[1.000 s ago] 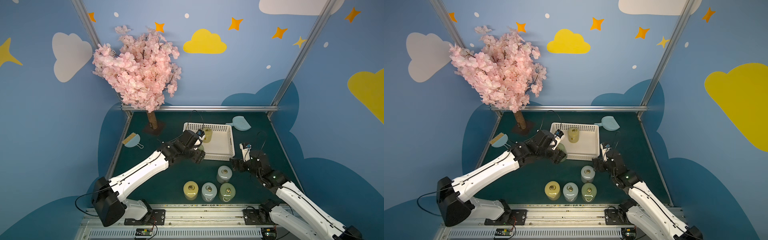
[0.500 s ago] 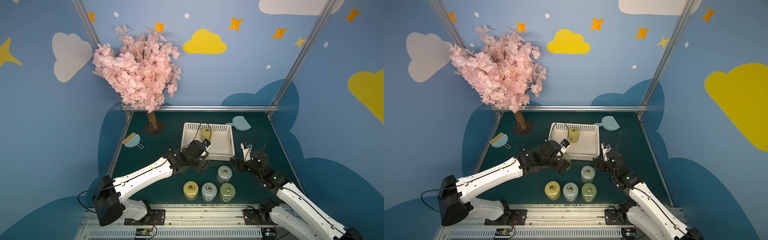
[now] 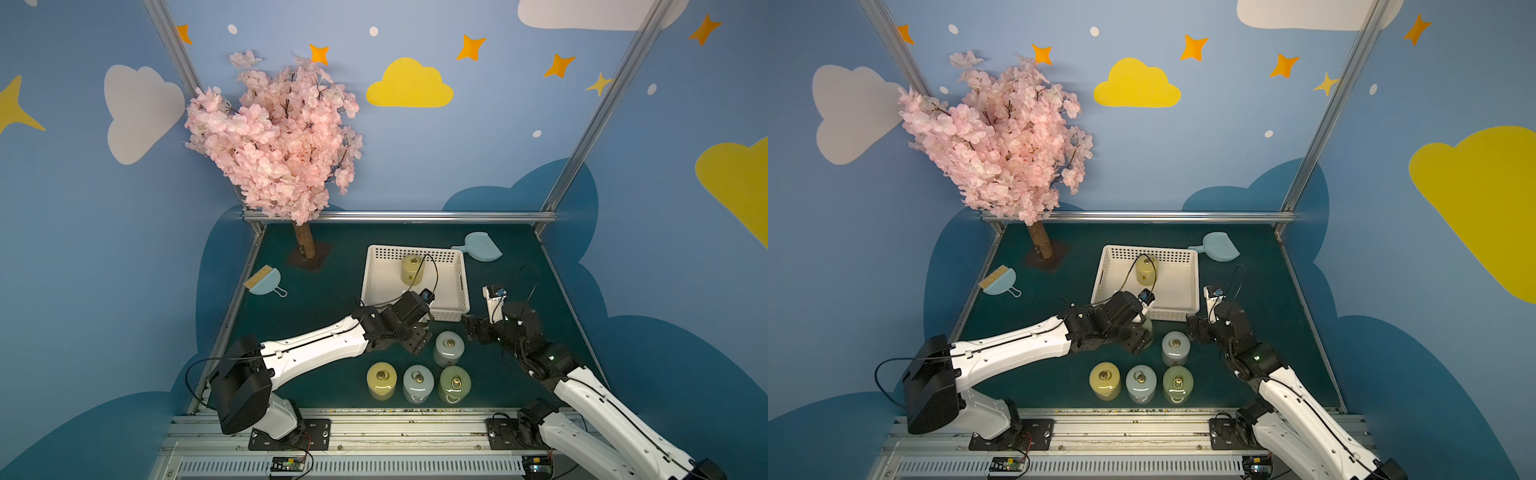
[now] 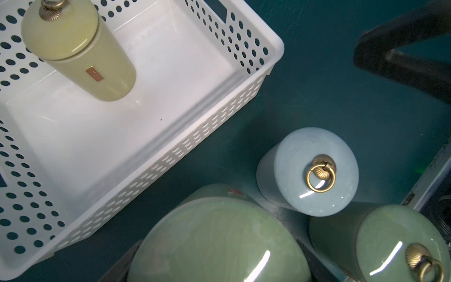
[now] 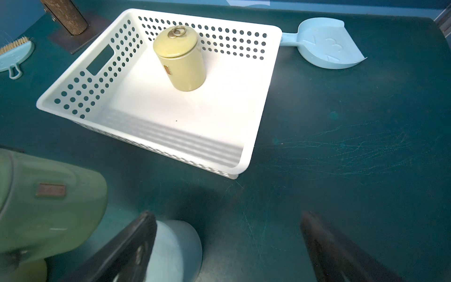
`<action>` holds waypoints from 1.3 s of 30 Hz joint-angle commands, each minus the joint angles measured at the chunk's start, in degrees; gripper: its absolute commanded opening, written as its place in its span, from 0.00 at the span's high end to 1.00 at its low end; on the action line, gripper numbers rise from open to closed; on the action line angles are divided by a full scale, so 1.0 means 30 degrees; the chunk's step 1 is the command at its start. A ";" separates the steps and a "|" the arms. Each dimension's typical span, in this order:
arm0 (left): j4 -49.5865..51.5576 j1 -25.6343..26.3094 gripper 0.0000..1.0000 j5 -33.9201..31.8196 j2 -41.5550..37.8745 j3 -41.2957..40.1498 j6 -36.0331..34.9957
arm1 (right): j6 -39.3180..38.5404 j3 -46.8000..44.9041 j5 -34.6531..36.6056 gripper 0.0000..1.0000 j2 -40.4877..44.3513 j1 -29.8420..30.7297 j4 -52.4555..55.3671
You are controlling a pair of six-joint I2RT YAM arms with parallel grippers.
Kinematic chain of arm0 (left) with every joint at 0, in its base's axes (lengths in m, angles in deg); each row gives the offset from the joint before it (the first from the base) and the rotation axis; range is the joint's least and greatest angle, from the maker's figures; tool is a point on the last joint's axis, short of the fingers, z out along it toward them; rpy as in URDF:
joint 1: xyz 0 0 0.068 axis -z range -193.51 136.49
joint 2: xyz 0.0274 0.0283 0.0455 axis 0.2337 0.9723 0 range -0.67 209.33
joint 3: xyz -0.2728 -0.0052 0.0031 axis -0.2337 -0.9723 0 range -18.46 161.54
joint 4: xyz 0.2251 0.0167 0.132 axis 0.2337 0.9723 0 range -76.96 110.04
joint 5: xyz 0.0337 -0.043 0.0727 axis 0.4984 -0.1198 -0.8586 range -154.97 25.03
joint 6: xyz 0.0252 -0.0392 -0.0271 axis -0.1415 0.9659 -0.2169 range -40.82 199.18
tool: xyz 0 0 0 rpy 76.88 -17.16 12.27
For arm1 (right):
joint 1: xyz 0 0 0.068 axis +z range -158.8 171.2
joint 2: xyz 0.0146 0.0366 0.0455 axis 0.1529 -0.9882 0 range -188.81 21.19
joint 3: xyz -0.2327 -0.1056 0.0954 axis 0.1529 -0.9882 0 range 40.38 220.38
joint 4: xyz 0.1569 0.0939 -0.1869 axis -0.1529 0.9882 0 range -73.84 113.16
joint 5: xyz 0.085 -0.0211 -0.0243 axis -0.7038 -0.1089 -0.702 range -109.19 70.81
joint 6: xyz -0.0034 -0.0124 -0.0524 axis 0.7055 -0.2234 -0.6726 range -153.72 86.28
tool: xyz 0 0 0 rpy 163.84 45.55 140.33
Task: Take the tea canister out of the basket
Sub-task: Place the tea canister at the center of the board.
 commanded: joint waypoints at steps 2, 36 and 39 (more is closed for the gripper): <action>-0.1579 0.0308 0.50 -0.0508 0.0506 0.0091 0.0419 | 0.0191 -0.0184 0.0205 0.02 0.0224 -0.0080 -0.0346; -0.2424 0.0869 0.51 -0.0816 0.2976 -0.0615 0.1183 | 0.0220 -0.0246 0.0102 0.02 0.0056 -0.0132 -0.0472; -0.2530 0.0859 0.51 -0.0702 0.3106 -0.0633 0.1241 | 0.0196 -0.0245 0.0113 0.02 0.0017 -0.0145 -0.0462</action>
